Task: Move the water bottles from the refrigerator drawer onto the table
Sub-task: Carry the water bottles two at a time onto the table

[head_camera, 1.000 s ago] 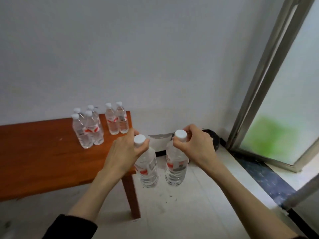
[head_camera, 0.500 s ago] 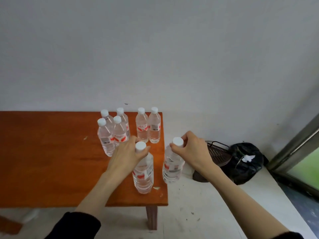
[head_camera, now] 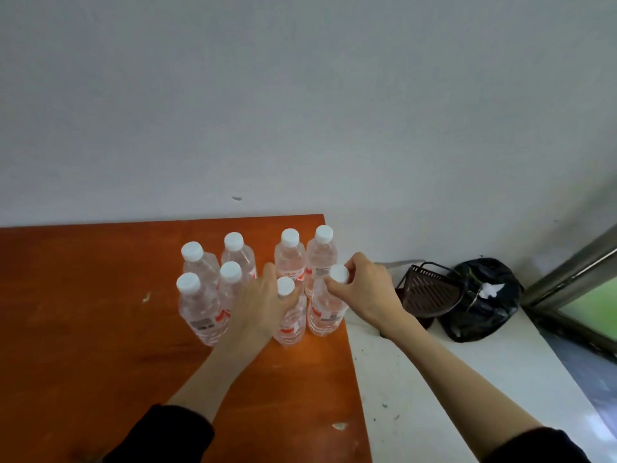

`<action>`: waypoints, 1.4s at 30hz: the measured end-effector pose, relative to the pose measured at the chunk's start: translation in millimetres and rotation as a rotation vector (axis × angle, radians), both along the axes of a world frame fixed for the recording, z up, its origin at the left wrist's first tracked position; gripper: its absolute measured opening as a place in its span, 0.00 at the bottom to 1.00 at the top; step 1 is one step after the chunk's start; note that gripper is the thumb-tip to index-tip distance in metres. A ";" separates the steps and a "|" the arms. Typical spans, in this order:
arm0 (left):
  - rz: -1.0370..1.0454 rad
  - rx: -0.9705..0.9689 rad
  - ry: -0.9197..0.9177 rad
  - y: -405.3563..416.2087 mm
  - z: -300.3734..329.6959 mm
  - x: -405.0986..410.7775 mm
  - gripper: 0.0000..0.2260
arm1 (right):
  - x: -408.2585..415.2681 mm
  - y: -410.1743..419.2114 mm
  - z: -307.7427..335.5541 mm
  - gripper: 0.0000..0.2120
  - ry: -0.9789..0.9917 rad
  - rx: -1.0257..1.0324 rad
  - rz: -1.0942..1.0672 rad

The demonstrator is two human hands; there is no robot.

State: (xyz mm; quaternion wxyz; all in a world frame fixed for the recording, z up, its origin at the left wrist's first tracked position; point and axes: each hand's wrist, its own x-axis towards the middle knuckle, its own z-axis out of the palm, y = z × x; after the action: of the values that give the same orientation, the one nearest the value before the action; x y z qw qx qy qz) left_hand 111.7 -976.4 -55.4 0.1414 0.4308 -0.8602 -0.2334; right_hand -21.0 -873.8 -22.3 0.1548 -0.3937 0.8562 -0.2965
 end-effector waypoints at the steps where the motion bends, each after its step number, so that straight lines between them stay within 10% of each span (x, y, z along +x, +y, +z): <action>1: -0.006 -0.006 -0.012 -4.8 -0.8 -3.2 0.16 | -1.4 -6.6 -2.3 0.16 0.002 0.004 0.001; 19: -0.015 0.118 -0.019 -29.9 0.8 -24.3 0.18 | -3.4 -34.7 -20.2 0.16 -0.136 0.008 -0.038; 25: -0.120 -0.131 -0.077 -17.5 39.8 -26.4 0.19 | -6.7 5.5 2.5 0.23 -0.129 0.023 -0.076; 34: -0.756 -0.273 0.252 135.4 95.6 -73.9 0.22 | -11.4 215.1 66.7 0.32 0.483 0.079 -0.412; 42: -1.253 -0.414 0.328 378.5 120.3 -62.7 0.34 | 102.8 495.6 99.4 0.41 0.652 0.300 -0.858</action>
State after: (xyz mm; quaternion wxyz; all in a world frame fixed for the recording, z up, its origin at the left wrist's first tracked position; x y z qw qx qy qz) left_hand 49.0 -597.9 64.8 0.1876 -0.2261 -0.9417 -0.1639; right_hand 81.8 -378.2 77.1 -0.1984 -0.0548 0.9760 -0.0707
